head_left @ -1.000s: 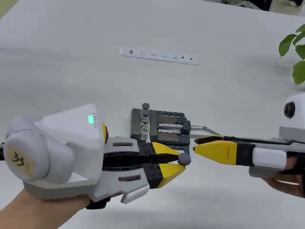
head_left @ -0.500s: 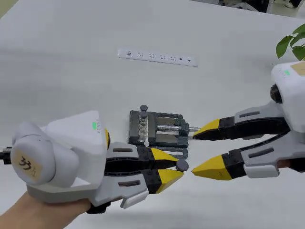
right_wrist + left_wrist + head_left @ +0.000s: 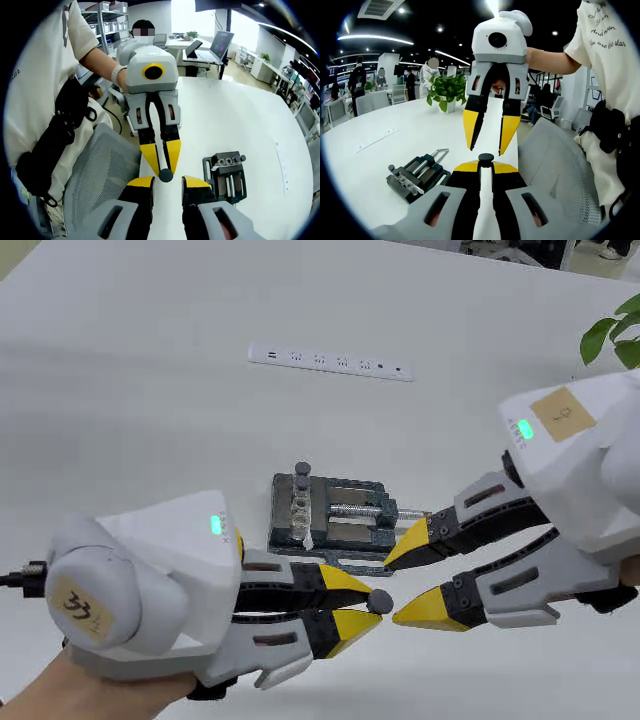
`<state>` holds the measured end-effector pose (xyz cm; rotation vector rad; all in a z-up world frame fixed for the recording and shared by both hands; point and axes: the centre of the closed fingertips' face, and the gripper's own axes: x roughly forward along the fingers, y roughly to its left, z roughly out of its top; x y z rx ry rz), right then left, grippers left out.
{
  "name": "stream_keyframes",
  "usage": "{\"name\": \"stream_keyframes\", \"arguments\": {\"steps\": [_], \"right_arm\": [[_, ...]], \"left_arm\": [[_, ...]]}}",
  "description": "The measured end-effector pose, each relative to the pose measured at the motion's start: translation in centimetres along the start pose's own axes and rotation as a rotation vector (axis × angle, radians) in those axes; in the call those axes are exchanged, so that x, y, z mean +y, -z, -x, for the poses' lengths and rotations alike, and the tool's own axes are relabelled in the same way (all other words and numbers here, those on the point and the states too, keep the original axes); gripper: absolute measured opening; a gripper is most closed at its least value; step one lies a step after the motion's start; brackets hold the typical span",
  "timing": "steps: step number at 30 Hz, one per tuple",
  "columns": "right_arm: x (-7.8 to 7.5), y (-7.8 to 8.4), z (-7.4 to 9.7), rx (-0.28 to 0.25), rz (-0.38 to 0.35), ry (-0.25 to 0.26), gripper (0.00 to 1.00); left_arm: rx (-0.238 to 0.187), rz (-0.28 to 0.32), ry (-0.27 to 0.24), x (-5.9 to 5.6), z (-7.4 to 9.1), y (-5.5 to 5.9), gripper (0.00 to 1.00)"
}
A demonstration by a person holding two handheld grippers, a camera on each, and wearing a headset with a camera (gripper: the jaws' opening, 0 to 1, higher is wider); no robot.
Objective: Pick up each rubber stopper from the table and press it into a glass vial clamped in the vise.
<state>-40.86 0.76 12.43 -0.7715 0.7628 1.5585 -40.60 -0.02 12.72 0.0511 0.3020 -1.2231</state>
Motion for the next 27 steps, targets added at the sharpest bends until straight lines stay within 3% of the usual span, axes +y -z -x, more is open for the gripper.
{"name": "stream_keyframes", "arguments": {"steps": [21, 27], "right_arm": [[0.6, -0.2, -0.7, 0.034, 0.028, -0.007, 0.08], [1.0, -0.1, -0.8, 0.071, 0.057, -0.022, 0.08]], "left_arm": [[0.006, -0.001, -0.004, 0.0, 0.1, 0.2, 0.04], [0.026, -0.028, 0.003, -0.5, 0.0, 0.3, 0.04]]}}
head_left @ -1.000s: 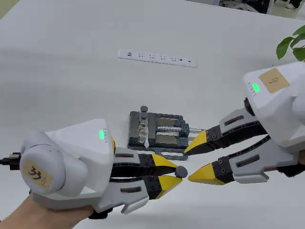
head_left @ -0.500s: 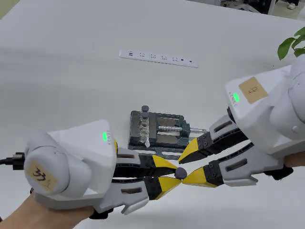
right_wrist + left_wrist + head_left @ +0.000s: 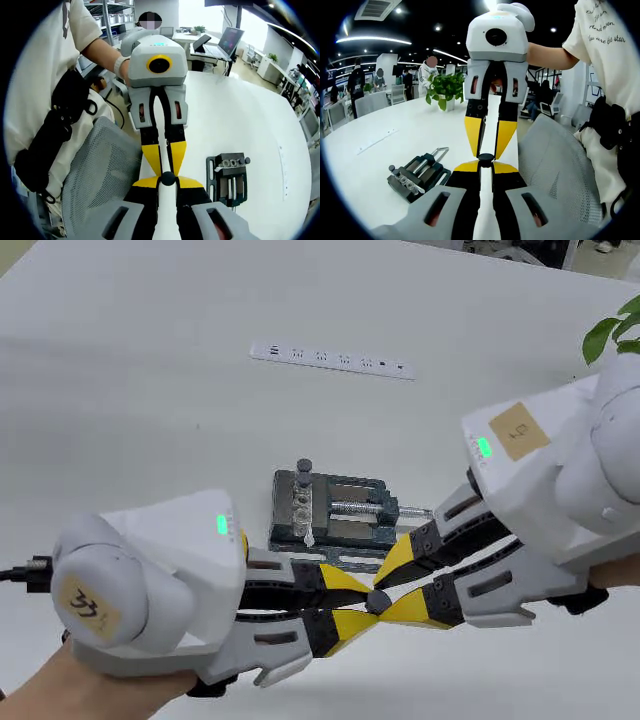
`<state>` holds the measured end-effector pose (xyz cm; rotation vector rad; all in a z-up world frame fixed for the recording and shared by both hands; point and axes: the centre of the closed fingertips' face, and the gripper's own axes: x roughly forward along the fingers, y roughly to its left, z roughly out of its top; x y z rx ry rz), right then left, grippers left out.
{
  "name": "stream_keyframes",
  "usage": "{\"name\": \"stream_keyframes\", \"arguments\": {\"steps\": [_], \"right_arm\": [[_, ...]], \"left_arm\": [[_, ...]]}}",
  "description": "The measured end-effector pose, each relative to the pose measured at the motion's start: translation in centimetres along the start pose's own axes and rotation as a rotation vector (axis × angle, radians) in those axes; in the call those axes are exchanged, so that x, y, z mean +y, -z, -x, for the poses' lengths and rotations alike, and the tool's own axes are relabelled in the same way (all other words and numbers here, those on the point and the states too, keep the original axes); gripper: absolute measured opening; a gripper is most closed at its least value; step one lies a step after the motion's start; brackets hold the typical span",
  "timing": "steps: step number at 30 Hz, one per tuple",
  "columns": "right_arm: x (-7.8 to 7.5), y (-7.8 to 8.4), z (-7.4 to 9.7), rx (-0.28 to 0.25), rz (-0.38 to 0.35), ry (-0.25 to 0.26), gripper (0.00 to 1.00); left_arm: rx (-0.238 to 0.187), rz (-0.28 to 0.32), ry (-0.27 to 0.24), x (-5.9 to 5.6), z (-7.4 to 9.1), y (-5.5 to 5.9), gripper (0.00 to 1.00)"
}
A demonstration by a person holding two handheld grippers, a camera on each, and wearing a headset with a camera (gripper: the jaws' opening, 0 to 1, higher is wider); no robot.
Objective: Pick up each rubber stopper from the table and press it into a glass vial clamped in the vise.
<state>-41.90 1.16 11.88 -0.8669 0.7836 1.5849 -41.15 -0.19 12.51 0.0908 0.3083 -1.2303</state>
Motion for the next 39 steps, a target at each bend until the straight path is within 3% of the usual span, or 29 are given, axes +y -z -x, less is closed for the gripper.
{"name": "stream_keyframes", "arguments": {"steps": [11, 22, 39], "right_arm": [[0.0, 0.1, -0.4, 0.058, 0.04, -0.012, 0.08], [0.1, 0.2, -0.6, 0.071, 0.035, -0.026, 0.07], [0.2, 0.4, -0.9, 0.083, 0.045, -0.06, 0.07]], "left_arm": [[0.019, 0.015, 0.001, 0.1, -0.1, 0.5, 0.03], [0.024, 0.022, -0.002, 0.1, 0.0, 0.8, 0.03], [0.043, -0.023, 0.001, 0.1, -0.2, 1.1, 0.04]]}}
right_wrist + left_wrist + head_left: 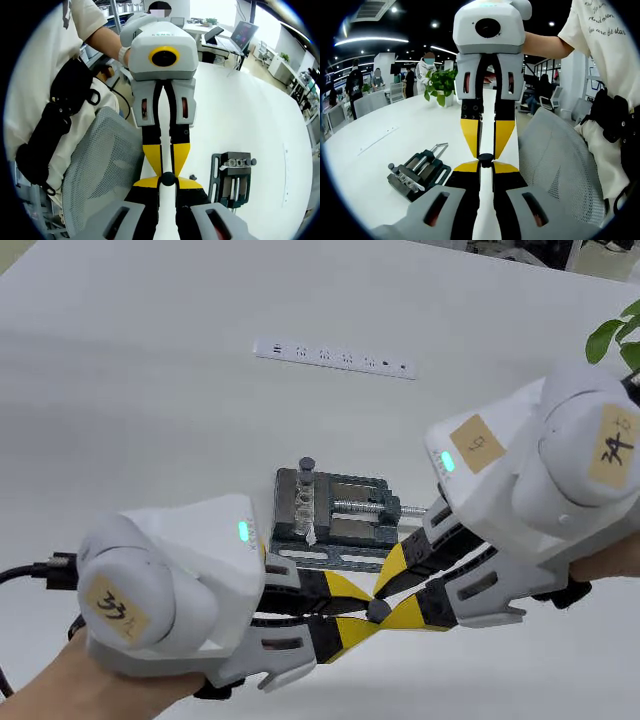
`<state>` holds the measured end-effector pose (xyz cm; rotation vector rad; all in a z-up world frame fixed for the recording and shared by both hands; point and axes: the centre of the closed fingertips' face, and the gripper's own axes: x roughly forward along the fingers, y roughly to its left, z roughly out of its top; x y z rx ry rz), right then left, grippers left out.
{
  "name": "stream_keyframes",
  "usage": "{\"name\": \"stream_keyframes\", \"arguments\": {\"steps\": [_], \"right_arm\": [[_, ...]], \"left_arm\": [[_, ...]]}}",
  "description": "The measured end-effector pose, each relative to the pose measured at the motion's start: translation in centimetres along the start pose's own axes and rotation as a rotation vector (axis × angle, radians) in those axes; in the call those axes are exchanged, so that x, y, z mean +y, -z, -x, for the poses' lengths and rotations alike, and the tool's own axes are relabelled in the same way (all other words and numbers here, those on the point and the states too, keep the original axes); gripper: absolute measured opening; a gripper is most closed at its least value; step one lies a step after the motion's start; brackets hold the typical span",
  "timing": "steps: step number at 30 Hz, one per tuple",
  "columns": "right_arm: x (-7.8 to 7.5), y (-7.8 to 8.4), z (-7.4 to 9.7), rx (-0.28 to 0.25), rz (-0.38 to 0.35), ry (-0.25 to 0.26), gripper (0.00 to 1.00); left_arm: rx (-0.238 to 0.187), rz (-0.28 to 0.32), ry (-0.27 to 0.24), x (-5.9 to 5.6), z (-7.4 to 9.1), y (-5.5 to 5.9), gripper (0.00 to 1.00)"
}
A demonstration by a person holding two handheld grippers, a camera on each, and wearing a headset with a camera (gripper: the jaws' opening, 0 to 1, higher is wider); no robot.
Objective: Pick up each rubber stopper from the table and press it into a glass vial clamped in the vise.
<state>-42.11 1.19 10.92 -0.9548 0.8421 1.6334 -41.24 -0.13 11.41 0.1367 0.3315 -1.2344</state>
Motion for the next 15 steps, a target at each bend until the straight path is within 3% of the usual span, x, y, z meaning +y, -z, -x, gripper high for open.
{"name": "stream_keyframes", "arguments": {"steps": [4, 7, 15], "right_arm": [[-0.3, 0.0, 0.0, 0.0, 0.004, 0.005, 0.07], [-0.7, 0.3, 0.1, 0.007, 0.003, 0.014, 0.07], [-1.4, 1.0, 0.1, 0.015, -0.012, 0.02, 0.07]], "left_arm": [[-0.006, 0.007, -0.008, 0.3, 0.0, 0.0, 0.06], [0.006, 0.011, -0.019, 0.5, 0.0, 0.4, 0.14], [0.014, 0.053, -0.113, 2.3, 0.3, 1.7, 0.56]]}}
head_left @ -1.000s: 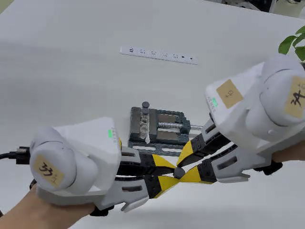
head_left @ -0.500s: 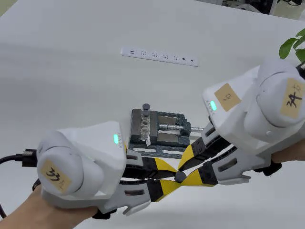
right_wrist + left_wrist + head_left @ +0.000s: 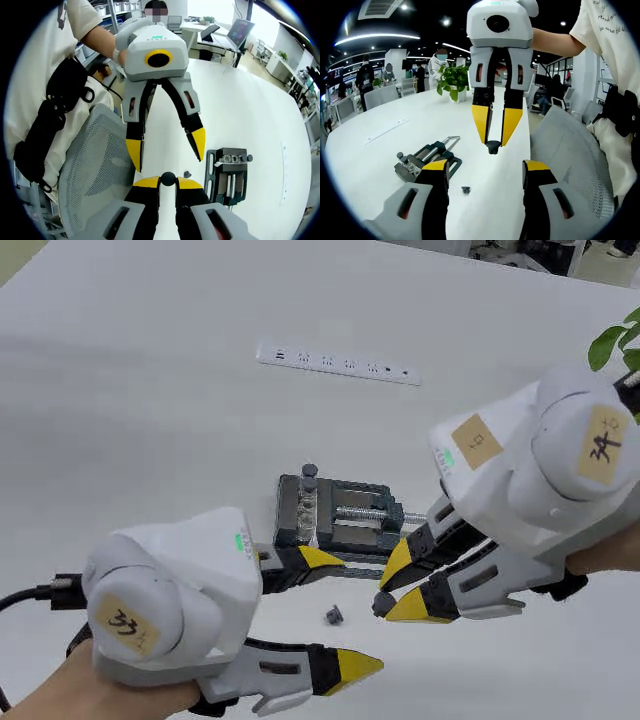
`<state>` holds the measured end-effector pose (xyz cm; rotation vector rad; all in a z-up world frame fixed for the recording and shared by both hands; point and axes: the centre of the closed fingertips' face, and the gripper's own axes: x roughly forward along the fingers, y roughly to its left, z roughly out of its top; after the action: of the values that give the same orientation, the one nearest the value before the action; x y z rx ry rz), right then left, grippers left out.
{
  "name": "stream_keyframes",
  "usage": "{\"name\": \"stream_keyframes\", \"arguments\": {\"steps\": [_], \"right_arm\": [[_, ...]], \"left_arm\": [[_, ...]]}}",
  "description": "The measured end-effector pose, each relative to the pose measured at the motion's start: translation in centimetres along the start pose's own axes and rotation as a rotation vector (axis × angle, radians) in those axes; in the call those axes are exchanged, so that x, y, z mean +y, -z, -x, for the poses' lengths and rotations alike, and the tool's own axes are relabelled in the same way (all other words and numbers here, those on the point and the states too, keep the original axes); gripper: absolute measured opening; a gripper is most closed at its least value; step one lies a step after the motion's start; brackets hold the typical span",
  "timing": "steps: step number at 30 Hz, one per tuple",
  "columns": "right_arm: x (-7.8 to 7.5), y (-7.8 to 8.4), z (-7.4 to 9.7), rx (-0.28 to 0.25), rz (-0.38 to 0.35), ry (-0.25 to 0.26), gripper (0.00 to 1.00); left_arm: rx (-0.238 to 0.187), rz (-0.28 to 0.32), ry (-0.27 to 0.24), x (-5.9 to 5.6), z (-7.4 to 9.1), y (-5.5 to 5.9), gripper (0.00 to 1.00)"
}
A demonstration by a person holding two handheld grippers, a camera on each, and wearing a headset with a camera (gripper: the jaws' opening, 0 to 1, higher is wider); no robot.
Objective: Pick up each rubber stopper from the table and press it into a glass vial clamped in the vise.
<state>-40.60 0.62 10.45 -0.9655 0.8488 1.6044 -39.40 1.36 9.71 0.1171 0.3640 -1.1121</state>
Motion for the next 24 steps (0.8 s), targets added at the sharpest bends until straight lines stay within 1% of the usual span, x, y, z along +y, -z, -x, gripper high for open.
{"name": "stream_keyframes", "arguments": {"steps": [1, 2, 3, 4, 5, 6, 7, 8, 9, 10, 12, 13, 15, 20, 24], "right_arm": [[0.0, 0.0, 0.0, 0.001, 0.001, -0.003, 0.07], [0.0, 0.1, 0.0, 0.0, 0.001, -0.003, 0.07], [0.0, 0.1, -0.1, -0.001, 0.002, -0.004, 0.07], [0.0, 0.1, -0.1, -0.002, -0.003, -0.008, 0.07], [-0.1, 0.1, -0.1, -0.003, -0.013, -0.008, 0.07], [-0.2, 0.0, -0.2, -0.011, -0.007, -0.001, 0.07], [-0.3, 0.0, -0.2, -0.012, -0.004, -0.002, 0.07], [-0.3, 0.1, -0.2, -0.009, -0.005, -0.003, 0.07], [-0.3, 0.1, -0.2, -0.01, -0.003, -0.003, 0.07], [-0.3, 0.1, -0.3, -0.01, -0.003, -0.007, 0.07], [-0.4, 0.0, -0.4, -0.015, -0.002, -0.007, 0.07], [-0.5, 0.0, -0.5, -0.021, -0.012, -0.017, 0.07], [-0.9, 0.1, -0.7, -0.029, -0.013, -0.015, 0.07], [-2.3, 0.5, -1.1, -0.024, -0.004, -0.008, 0.06], [-4.0, 0.7, -1.2, -0.025, 0.006, 0.016, 0.06]], "left_arm": [[-0.007, 0.016, -0.017, 0.4, 0.0, 0.1, 0.61], [-0.011, 0.027, -0.034, 0.7, 0.1, 0.2, 0.68], [-0.017, 0.038, -0.075, 1.4, 0.2, 0.2, 0.75], [-0.024, 0.042, -0.099, 1.8, 0.3, 0.2, 0.82], [-0.024, 0.044, -0.113, 2.1, 0.3, 0.3, 0.93], [-0.023, 0.037, -0.147, 2.7, 0.6, 0.5, 0.99], [-0.016, 0.035, -0.153, 2.9, 0.8, 0.6, 0.99], [-0.017, 0.055, -0.148, 3.0, 0.9, 0.7, 0.99], [-0.021, 0.069, -0.153, 3.2, 1.0, 0.7, 0.99], [-0.025, 0.068, -0.155, 3.3, 1.1, 0.7, 0.99], [-0.016, 0.065, -0.166, 3.6, 1.3, 0.9, 0.99], [-0.015, 0.064, -0.168, 3.7, 1.4, 1.0, 0.99], [-0.017, 0.067, -0.176, 3.8, 1.6, 1.1, 0.99], [-0.021, 0.072, -0.192, 4.1, 2.0, 1.2, 0.99], [-0.024, 0.081, -0.207, 4.4, 2.4, 1.5, 0.99]]}}
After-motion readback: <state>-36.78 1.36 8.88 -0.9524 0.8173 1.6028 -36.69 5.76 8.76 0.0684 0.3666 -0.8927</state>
